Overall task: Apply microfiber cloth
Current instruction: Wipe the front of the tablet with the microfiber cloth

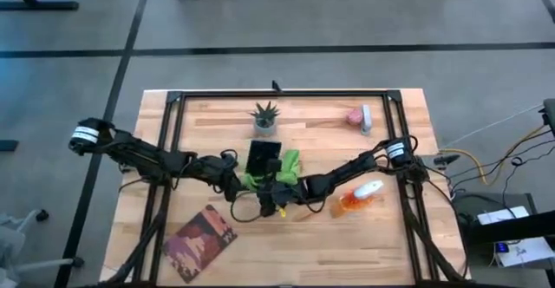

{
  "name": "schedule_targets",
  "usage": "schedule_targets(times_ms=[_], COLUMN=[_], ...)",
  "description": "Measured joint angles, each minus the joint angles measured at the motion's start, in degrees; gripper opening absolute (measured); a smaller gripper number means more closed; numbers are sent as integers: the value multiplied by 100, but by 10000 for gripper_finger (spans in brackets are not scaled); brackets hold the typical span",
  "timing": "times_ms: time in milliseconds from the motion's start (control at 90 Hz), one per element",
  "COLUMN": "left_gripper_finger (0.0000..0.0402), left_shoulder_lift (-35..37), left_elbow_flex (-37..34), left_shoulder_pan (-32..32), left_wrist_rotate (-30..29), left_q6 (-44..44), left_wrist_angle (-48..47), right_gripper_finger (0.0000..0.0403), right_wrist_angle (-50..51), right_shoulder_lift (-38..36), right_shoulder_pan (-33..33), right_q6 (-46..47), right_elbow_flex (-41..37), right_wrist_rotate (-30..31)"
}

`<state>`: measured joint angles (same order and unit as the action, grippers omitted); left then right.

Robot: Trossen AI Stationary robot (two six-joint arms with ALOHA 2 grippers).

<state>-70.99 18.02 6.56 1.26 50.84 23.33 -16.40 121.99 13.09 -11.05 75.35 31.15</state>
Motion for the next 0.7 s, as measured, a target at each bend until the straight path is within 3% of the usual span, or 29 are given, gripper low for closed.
schedule_targets(times_ms=[278, 411, 500, 700], left_gripper_finger=[9, 9, 9, 9], left_shoulder_lift=[164, 196, 202, 187], left_elbow_flex=[-4, 3, 7, 7], left_shoulder_pan=[-14, -11, -9, -14], left_wrist_rotate=[-291, -216, -142, -181], left_q6=[-126, -146, -151, -150], left_wrist_angle=[-265, -483, -704, -935], right_gripper_finger=[0, 0, 0, 0], right_wrist_angle=[1338, 2100, 2095, 2070], right_shoulder_lift=[-28, -105, -182, -517], right_shoulder_pan=[180, 320, 342, 334], right_q6=[417, 552, 498, 302], right_elbow_flex=[-17, -30, -31, -11], right_wrist_rotate=[554, 1231, 1568, 1515])
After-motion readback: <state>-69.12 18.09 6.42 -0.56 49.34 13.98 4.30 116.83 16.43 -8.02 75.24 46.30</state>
